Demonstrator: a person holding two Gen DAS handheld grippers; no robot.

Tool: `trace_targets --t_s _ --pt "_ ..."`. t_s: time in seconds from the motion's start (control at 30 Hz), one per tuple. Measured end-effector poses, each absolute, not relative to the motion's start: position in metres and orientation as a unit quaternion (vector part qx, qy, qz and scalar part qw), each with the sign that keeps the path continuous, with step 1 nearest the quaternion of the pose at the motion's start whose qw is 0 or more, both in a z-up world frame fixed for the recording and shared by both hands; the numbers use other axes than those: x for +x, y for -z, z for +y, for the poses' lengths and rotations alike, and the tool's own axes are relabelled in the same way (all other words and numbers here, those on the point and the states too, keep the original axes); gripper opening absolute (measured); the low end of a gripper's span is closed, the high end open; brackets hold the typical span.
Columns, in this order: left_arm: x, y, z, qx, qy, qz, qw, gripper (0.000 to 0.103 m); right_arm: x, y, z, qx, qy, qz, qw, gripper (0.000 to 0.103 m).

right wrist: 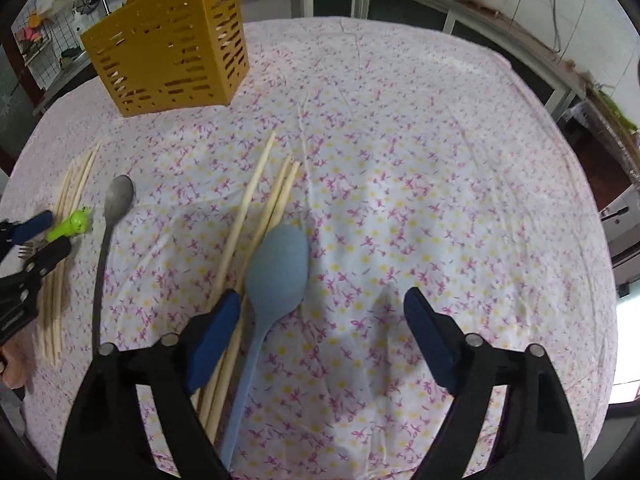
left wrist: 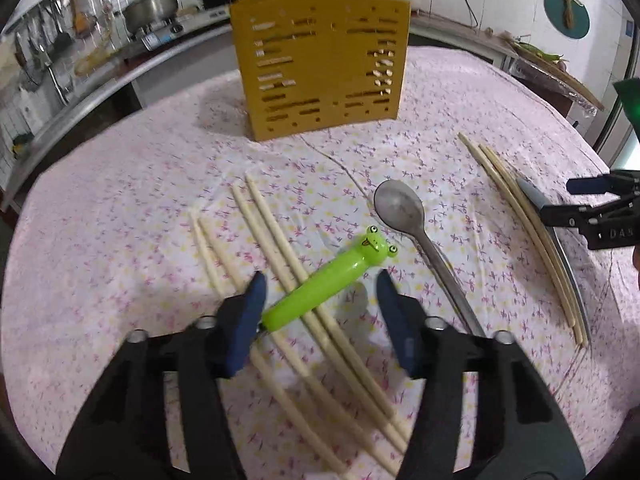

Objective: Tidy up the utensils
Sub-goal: 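Grasp the green frog-handled fork with the left tool while the right tool grasps the light blue spoon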

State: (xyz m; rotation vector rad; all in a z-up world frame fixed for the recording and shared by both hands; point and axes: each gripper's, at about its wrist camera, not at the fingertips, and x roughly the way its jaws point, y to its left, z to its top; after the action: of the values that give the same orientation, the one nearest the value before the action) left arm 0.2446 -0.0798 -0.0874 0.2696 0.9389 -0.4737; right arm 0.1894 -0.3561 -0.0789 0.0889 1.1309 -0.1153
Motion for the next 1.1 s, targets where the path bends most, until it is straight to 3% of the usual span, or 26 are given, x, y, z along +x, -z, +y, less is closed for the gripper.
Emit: trace_targets --t_s 0.13,0.33,0.43,1.1 --pt "0.261 0.091 -0.086 0.124 0.218 0.472 0.845 0.042 0.197 0.083 -0.356 0.054 0.041 0.549 0.833 0.08" --pt "0.291 0.092 -0.075 0.078 0.2 0.513 0.831 0.022 0.217 0.088 -0.362 0.081 0.019 0.568 0.819 0.063" --pt "0.306 0.093 -0.064 0.045 0.196 0.534 0.821 0.017 0.223 0.086 -0.36 0.077 0.008 0.577 0.813 0.055" --pt "0.313 0.078 -0.03 0.007 0.171 0.546 0.82 0.014 0.243 0.078 -0.388 0.11 -0.015 0.59 0.8 0.03"
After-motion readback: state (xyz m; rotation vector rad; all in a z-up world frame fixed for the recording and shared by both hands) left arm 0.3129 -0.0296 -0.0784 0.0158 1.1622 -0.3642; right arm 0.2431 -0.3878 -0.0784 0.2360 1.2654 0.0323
